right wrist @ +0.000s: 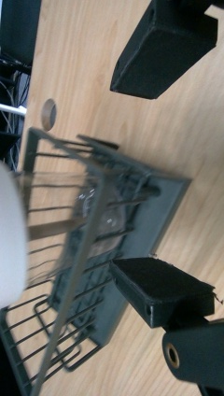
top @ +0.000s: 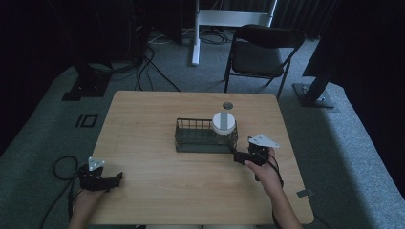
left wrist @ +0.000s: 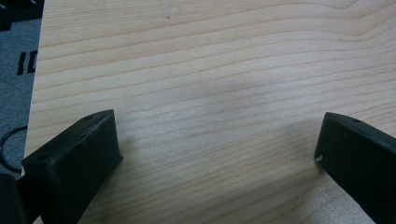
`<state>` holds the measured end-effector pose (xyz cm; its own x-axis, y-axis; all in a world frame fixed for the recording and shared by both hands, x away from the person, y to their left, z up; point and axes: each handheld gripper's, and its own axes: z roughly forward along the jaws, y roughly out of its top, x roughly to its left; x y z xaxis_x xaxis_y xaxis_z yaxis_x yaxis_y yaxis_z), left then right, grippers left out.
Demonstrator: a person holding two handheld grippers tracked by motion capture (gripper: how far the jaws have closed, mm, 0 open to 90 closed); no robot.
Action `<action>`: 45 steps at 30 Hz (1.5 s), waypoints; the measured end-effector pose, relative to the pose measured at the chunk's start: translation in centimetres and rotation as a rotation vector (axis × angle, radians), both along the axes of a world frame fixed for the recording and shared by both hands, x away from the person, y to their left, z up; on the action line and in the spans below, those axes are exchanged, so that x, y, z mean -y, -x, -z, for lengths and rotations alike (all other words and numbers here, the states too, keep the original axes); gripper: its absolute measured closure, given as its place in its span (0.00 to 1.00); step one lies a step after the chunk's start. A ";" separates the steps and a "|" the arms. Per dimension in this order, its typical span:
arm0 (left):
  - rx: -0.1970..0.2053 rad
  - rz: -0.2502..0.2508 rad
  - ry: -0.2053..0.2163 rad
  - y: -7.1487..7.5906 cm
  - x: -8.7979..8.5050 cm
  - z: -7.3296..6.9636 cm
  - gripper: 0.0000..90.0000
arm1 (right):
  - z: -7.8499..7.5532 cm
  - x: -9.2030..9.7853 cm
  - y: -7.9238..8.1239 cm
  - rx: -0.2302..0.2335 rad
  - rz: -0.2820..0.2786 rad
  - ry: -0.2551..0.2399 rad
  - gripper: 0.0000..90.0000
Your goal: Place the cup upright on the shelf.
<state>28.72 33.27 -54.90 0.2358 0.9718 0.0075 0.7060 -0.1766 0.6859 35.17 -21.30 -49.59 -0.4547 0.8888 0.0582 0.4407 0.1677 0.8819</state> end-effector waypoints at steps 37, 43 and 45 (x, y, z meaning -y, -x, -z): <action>0.000 0.000 0.000 0.0 0.0 0.0 0.00 | 4.1 5.9 1.7 -0.123 0.151 0.080 0.14; 0.000 0.000 0.000 0.0 0.0 0.0 0.00 | 4.3 6.5 1.6 -0.144 0.181 0.089 0.14; 0.000 0.000 0.000 0.0 0.0 0.0 0.00 | 4.6 6.7 1.6 -0.161 0.192 0.099 0.14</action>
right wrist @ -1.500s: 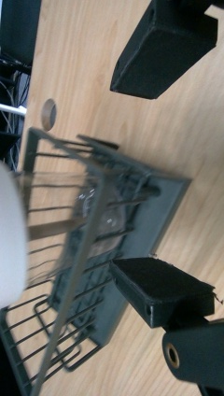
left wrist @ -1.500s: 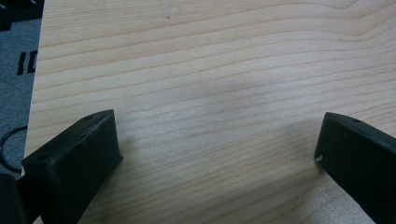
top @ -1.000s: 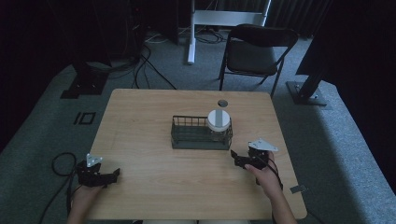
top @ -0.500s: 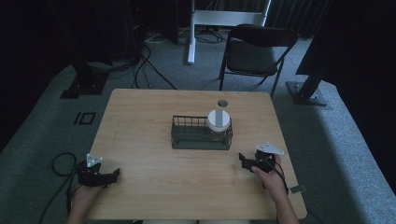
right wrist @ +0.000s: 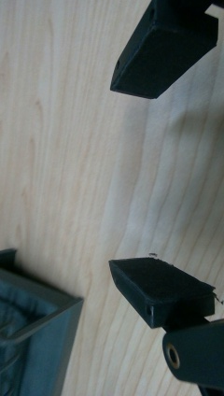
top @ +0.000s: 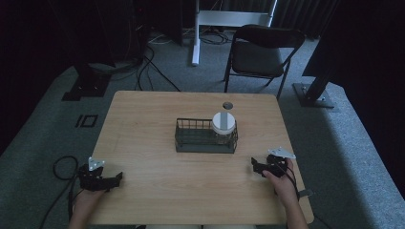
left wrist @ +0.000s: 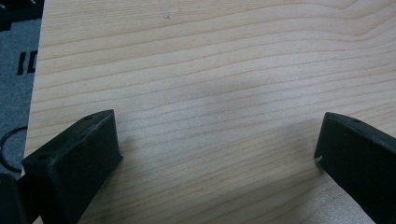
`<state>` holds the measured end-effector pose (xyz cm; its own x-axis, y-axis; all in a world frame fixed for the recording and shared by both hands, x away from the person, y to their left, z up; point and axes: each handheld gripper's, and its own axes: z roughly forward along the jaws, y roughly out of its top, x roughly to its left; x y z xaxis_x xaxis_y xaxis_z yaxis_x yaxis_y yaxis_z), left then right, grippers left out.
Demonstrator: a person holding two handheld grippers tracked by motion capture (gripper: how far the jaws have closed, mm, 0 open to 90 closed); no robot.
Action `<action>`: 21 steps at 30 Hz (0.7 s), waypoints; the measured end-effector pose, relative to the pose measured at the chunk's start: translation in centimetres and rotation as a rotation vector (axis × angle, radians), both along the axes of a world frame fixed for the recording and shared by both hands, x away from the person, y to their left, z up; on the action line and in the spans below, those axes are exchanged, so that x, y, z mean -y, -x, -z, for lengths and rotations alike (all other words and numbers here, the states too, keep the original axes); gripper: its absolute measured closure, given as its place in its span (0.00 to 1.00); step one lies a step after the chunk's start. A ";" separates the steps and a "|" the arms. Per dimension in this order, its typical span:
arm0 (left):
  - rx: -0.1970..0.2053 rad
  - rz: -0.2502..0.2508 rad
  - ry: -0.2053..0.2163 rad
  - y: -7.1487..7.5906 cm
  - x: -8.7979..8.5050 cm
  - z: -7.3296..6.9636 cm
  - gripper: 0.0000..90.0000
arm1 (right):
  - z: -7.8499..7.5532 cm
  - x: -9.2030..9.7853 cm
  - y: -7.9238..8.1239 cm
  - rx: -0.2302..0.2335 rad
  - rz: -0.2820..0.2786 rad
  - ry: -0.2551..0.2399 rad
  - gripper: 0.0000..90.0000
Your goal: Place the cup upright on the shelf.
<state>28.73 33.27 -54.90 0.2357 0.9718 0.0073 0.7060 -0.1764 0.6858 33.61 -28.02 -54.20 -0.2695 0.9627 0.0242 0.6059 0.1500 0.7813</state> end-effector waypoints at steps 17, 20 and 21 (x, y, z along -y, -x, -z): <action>0.000 0.000 0.000 0.0 0.0 0.0 0.00 | 1.0 0.1 -0.2 -0.080 0.018 0.032 0.13; 0.000 0.000 0.000 0.0 0.0 0.0 0.00 | 1.0 0.1 -0.1 -0.081 0.027 0.037 0.13; 0.000 0.000 0.000 0.0 0.0 0.0 0.00 | 1.0 0.1 -0.1 -0.081 0.033 0.038 0.13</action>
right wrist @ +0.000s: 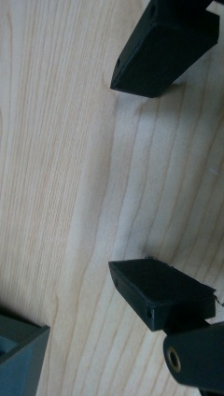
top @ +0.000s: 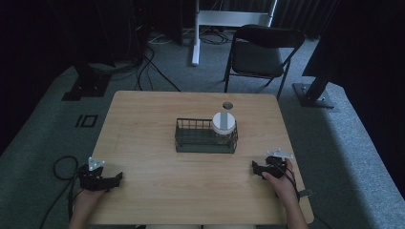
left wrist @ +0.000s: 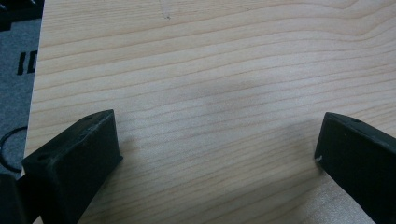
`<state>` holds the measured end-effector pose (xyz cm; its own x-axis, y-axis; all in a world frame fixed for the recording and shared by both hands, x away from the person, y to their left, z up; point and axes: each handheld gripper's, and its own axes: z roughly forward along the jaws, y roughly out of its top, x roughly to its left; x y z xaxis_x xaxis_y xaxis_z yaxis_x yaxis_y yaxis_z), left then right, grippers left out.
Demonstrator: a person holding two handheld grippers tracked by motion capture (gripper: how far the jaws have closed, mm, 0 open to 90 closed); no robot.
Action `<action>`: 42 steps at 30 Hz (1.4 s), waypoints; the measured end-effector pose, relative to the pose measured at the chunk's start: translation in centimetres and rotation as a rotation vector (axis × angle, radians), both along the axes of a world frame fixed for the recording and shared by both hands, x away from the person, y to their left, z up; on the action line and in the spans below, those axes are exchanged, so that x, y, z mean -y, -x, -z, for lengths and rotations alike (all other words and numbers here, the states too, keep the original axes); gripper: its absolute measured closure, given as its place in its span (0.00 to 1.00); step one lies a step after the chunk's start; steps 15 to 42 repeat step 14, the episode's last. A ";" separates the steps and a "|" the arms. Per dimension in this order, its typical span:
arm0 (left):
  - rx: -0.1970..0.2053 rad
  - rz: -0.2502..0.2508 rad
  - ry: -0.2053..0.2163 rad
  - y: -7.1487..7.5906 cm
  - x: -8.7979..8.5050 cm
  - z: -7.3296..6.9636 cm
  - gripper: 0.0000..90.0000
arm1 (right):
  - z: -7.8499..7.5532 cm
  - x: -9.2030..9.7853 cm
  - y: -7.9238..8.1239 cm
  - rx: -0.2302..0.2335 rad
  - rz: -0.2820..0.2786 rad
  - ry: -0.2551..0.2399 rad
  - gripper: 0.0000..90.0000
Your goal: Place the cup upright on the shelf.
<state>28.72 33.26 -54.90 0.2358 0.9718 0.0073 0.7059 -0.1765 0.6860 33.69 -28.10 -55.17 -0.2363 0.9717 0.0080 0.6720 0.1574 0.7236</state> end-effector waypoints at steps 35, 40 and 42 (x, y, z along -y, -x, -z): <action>0.000 0.000 0.000 0.0 0.0 0.0 0.00 | 0.0 0.0 0.0 -0.003 0.008 -0.002 0.12; 0.000 0.000 0.000 0.0 0.0 0.0 0.00 | 0.0 0.0 0.0 -0.003 0.008 -0.002 0.12; 0.000 0.000 0.000 0.0 0.0 0.0 0.00 | 0.0 0.0 0.0 -0.003 0.008 -0.002 0.12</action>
